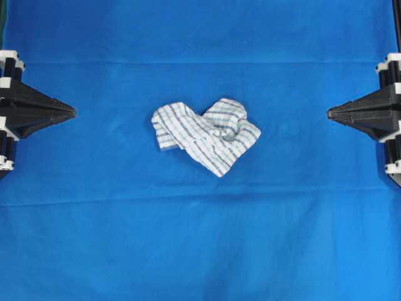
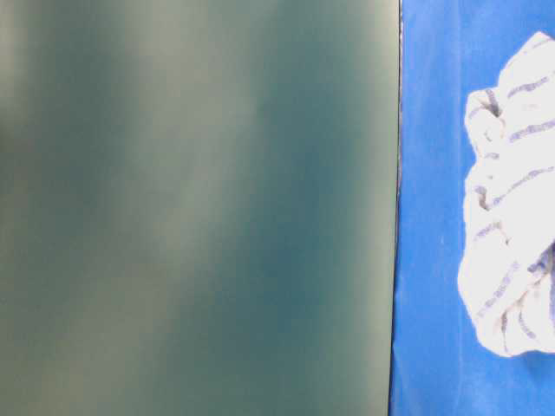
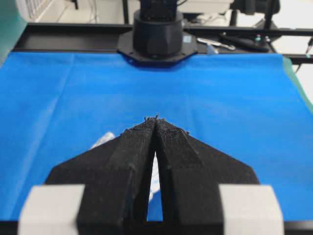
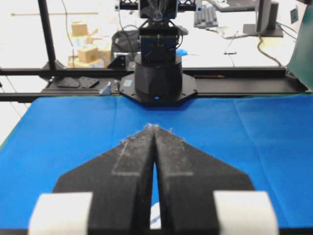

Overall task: Hand over the towel.
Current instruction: 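Move the left gripper open toward the white striped towel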

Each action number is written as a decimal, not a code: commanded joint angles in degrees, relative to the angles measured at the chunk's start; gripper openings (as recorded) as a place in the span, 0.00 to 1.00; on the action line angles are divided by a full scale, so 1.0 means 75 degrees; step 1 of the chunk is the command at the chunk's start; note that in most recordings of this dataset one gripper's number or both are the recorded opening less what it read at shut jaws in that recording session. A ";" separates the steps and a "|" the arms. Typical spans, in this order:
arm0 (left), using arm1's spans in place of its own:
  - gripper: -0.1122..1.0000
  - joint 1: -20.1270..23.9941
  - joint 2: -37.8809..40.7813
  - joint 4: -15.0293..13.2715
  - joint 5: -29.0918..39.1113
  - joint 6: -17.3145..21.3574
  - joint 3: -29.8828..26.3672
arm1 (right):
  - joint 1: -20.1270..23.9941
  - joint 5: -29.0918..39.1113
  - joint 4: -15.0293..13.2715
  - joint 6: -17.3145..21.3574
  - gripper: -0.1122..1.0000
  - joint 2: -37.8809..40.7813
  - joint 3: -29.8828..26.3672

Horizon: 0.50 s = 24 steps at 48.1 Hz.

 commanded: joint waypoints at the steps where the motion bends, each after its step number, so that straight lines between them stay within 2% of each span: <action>1: 0.10 -0.0012 -0.0035 -0.0105 -0.0047 0.0059 -0.0105 | -0.0023 -0.0070 0.0000 -0.0047 0.10 0.0035 -0.0246; 14: 0.10 0.0047 0.0012 -0.0129 -0.0129 0.0094 -0.0141 | -0.0023 -0.0047 0.0000 -0.0035 0.10 -0.0059 -0.0293; 24: 0.10 0.0715 0.0211 -0.0129 -0.0246 0.0070 -0.0199 | -0.0035 -0.0035 0.0000 -0.0035 0.10 -0.0059 -0.0293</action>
